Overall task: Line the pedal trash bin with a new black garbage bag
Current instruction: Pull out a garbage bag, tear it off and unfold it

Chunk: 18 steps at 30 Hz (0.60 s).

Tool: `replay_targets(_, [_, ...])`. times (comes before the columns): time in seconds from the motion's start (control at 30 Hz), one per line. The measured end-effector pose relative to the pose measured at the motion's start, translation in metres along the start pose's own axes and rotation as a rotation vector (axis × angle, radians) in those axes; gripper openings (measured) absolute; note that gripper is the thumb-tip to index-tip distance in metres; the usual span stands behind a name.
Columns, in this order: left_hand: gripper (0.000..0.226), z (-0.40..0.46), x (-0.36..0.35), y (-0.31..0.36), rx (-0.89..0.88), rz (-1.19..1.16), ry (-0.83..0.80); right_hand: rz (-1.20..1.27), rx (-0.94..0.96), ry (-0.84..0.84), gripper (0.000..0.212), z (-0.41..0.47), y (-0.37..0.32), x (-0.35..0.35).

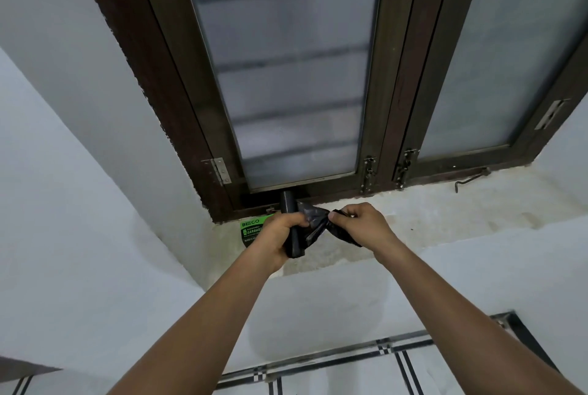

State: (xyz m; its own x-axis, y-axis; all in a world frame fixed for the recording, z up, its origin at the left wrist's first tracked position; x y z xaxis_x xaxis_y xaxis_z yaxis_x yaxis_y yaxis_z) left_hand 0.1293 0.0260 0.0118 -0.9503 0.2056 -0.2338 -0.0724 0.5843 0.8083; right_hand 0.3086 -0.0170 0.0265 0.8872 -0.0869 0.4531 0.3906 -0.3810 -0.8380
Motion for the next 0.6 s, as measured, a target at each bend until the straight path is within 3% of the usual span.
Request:
replay_targets(0.1, [0.026, -0.002, 0.001, 0.001, 0.001, 0.024, 0.033, 0.198, -0.09, -0.142, 0.006, -0.004, 0.005, -0.003])
replay_targets(0.2, [0.035, -0.003, -0.001, 0.0, -0.01, 0.063, 0.032, 0.263, -0.051, -0.206, 0.047, -0.007, 0.0, -0.005])
replay_targets(0.27, [0.046, -0.006, -0.005, -0.001, -0.004, 0.073, 0.01, 0.223, -0.015, -0.137, 0.057, -0.006, -0.001, -0.006])
replay_targets(0.37, [0.038, -0.008, -0.011, -0.001, 0.003, 0.058, 0.001, 0.22, -0.056, -0.036, 0.05, -0.006, -0.004, -0.004])
replay_targets(0.47, [0.032, -0.008, -0.013, -0.002, -0.005, 0.025, -0.012, 0.237, -0.077, 0.015, 0.018, -0.008, -0.011, -0.002])
replay_targets(0.6, [0.028, -0.007, -0.017, 0.001, -0.021, -0.041, -0.071, 0.098, 0.032, 0.051, 0.046, -0.011, -0.014, -0.001])
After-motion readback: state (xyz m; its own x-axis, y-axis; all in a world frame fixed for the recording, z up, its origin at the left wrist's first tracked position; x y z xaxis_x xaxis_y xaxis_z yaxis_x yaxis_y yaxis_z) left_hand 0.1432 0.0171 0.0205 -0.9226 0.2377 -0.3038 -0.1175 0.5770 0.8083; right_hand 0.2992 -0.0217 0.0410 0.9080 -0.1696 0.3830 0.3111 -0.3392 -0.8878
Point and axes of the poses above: each hand's wrist, its own z-axis towards the middle knuckle, its own x-axis out of the back of the hand, y = z × x, the point moved 3 cm from there along z, towards the middle knuckle, and after that the axes turned 5 degrees about -y, right-handed, at the moved point
